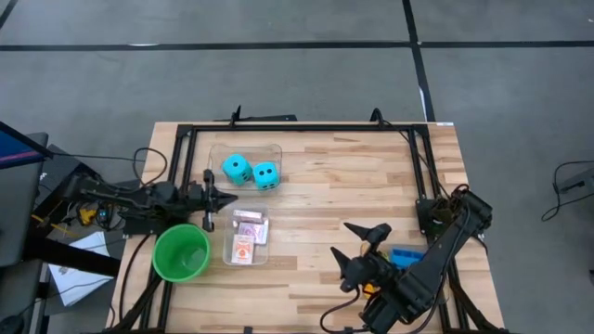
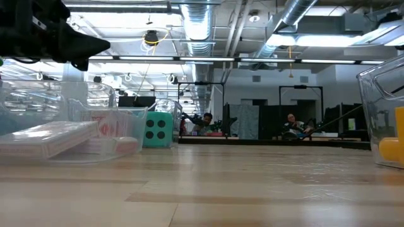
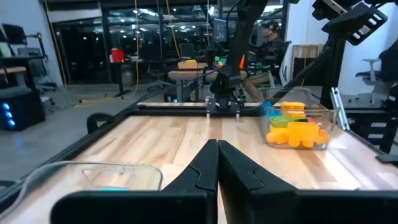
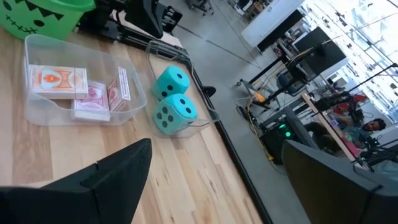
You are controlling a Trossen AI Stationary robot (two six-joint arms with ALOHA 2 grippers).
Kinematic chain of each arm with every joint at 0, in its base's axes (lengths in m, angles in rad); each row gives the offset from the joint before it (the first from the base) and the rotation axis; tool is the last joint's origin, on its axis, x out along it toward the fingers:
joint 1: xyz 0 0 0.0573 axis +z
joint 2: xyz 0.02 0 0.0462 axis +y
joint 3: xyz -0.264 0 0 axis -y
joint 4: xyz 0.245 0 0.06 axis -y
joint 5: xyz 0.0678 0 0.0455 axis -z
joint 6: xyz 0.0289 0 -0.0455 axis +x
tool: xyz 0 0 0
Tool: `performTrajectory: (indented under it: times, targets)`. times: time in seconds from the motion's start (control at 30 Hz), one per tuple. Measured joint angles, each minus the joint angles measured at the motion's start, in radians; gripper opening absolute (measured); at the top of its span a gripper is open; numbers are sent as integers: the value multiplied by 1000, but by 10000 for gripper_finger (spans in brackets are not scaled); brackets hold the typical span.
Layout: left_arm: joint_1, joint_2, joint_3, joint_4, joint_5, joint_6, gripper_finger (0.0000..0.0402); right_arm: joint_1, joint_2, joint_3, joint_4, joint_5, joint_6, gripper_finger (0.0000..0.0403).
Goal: Pick & Place Toys
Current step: Return to Home Position
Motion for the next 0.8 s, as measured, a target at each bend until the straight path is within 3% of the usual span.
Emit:
performTrajectory:
  times: [0.13, 0.3, 0.8]
  targets:
    - [0, -100, 0, -105, 12, 50, 0, 15, 0, -14, 0, 17, 29, 352]
    - [0, -250, 0, -211, 118, 101, 0, 13, 0, -14, 0, 20, 39, 352]
    - [183, -254, 0, -250, 203, 110, 3, -5, 0, -14, 0, 68, 98, 352]
